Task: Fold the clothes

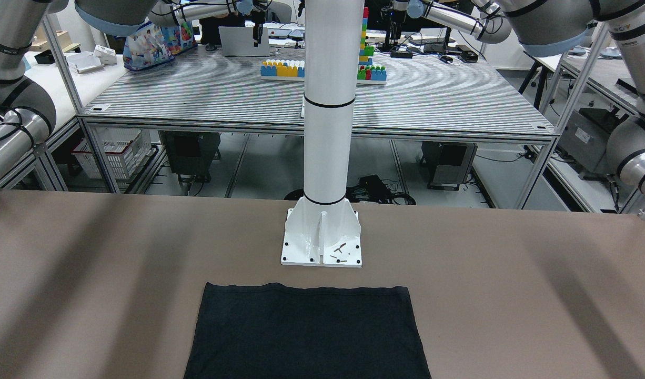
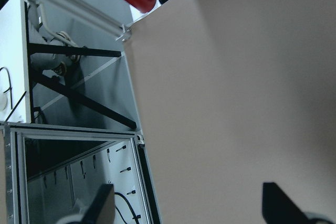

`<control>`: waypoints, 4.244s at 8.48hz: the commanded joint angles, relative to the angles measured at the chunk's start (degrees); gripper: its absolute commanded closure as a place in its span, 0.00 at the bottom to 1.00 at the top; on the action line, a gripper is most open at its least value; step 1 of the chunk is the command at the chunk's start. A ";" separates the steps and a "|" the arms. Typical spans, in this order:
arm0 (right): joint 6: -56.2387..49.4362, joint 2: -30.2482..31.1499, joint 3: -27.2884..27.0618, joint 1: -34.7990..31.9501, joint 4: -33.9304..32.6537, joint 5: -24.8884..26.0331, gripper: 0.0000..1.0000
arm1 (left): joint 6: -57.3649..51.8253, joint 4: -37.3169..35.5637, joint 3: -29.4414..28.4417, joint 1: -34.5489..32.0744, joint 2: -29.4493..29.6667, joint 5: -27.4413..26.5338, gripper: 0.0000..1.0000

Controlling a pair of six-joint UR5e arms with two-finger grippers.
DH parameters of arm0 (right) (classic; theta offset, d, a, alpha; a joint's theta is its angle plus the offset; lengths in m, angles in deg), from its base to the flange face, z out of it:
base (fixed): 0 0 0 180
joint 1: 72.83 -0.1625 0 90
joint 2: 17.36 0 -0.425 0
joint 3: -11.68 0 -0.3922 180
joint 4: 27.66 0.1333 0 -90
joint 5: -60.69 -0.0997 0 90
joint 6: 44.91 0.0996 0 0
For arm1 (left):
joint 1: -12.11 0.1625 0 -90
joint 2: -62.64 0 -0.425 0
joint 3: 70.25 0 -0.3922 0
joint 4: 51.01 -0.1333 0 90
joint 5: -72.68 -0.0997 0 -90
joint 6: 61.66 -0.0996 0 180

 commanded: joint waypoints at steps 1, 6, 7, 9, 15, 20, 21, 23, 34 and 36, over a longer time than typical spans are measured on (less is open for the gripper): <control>1.10 -8.13 6.42 6.05 -0.05 0.13 0.05 | 2.38 -0.01 -7.49 4.60 7.98 4.45 0.00; 16.70 -24.39 20.84 16.61 0.03 -5.63 0.06 | 17.76 3.65 -16.09 16.55 19.23 8.24 0.00; 21.36 -25.37 21.20 18.01 0.12 -7.33 0.06 | 21.79 8.12 -20.22 19.87 21.43 8.86 0.00; 23.67 -27.48 21.65 21.61 0.82 -7.69 0.06 | 29.79 12.82 -22.89 25.24 23.90 8.87 0.00; 26.06 -29.34 24.64 25.94 5.66 -8.31 0.06 | 43.45 14.31 -23.16 35.19 29.19 8.87 0.00; 26.06 -29.25 24.64 25.94 5.66 -8.31 0.06 | 43.98 15.11 -24.21 35.46 29.10 9.39 0.48; 26.15 -29.34 24.64 25.94 5.75 -8.31 0.06 | 44.06 15.46 -24.13 35.64 29.10 9.40 0.64; 27.64 -29.34 24.55 26.02 5.75 -8.31 0.06 | 44.06 15.90 -23.78 35.90 28.93 9.48 0.97; 27.64 -28.90 24.11 26.11 5.92 -8.14 0.06 | 71.82 12.93 -10.68 40.62 31.03 4.52 1.00; 27.64 -28.46 23.93 26.11 6.01 -8.13 0.06 | 74.10 5.38 -9.80 44.41 36.02 0.35 1.00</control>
